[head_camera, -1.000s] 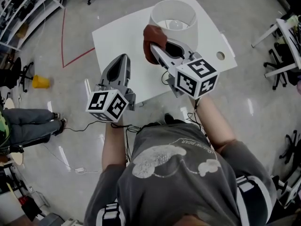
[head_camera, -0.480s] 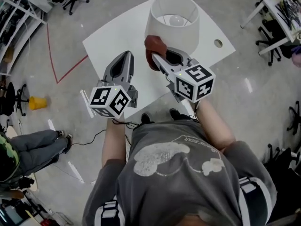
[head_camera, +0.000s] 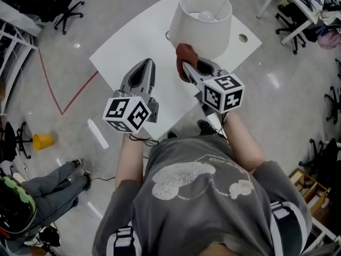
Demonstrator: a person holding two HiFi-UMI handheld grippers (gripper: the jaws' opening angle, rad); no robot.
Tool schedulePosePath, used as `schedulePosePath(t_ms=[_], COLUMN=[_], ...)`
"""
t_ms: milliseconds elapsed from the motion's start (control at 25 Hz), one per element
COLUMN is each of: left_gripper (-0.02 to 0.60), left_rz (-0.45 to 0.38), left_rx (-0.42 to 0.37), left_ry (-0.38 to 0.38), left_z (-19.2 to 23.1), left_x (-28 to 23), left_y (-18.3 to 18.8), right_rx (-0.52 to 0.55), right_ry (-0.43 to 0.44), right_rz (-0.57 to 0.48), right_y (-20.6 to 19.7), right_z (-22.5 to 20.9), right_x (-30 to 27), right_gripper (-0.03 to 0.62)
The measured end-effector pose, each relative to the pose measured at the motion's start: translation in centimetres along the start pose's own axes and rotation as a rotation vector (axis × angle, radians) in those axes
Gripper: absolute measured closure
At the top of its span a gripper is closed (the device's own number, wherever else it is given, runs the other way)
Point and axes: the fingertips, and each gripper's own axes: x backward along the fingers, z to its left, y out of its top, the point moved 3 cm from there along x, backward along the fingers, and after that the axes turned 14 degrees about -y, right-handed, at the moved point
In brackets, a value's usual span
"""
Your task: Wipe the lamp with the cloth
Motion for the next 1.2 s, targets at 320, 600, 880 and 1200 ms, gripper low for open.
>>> schedulePosePath(t_ms=[320, 600, 880, 1200], left_gripper=[0.572, 0.572, 0.572, 0.572], left_rz=[0.031, 0.012, 0.018, -0.001], left_rx=[0.002, -0.027, -0.063, -0.040], left_ry=[-0.074, -0.085, -0.045, -0.021], left_z=[0.7, 0.0, -0.7, 1.5], left_x=[1.0, 0.2, -1.0, -0.6], left_y=[0.2, 1.5, 2.9, 3.4], right_rx=[-0.039, -0.040, -0.080, -0.079], right_ry=[-0.068, -0.050, 0.002, 0.016], right_rz=[-0.081, -0.218, -0.219, -0.115], right_y=[2.1, 8.0, 10.4, 7.3], right_z=[1.3, 1.8, 1.0, 2.2], right_x=[1.0, 2.0, 1.0, -1.5], right_gripper=[0.497, 0.497, 0.497, 0.497])
